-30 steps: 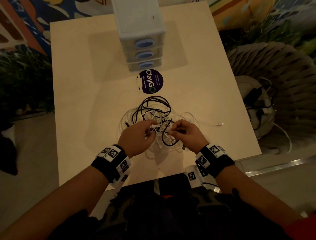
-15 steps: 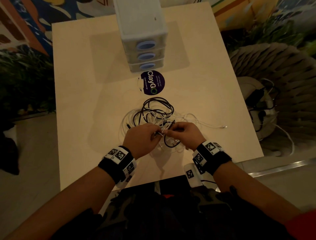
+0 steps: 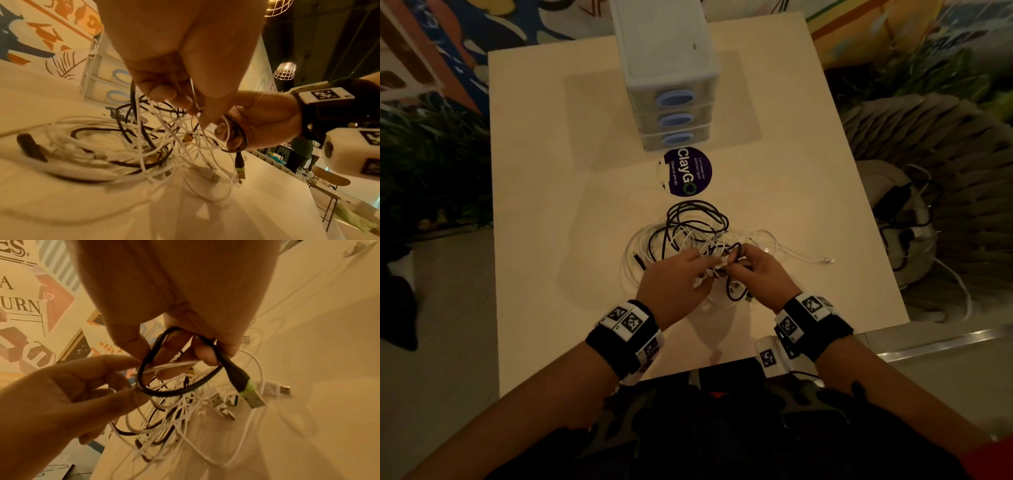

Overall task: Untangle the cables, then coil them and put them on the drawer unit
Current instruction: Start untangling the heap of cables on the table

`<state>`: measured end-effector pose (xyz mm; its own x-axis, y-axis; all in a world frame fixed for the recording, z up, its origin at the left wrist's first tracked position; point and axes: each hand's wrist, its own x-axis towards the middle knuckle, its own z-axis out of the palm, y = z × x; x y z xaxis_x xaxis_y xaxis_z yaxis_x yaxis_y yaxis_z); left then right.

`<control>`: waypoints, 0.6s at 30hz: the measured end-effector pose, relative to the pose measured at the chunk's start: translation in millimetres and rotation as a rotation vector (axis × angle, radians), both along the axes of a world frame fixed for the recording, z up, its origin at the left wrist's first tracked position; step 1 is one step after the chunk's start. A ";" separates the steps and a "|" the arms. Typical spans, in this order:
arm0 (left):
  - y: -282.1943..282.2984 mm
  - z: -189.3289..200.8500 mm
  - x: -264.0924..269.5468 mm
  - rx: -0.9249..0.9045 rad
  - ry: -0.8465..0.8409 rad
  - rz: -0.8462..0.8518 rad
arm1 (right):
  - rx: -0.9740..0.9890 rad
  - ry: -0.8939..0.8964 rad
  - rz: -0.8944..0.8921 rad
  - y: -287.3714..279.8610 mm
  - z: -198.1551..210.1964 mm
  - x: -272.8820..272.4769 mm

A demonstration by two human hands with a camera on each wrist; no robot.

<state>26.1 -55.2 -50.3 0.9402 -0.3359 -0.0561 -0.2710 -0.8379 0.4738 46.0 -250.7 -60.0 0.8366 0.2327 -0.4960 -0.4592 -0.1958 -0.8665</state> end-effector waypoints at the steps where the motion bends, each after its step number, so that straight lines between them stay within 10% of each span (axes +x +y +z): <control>1: -0.9 0.4 -0.2 -0.028 0.002 0.041 | 0.002 0.007 0.003 -0.6 0.3 0.3; 10: -1.6 2.8 8.8 -0.017 -0.134 0.055 | 0.052 0.075 -0.023 0.3 5.5 5.1; 18: 6.3 5.3 8.7 -0.011 -0.194 0.094 | -0.486 -0.315 0.048 -8.0 7.9 5.5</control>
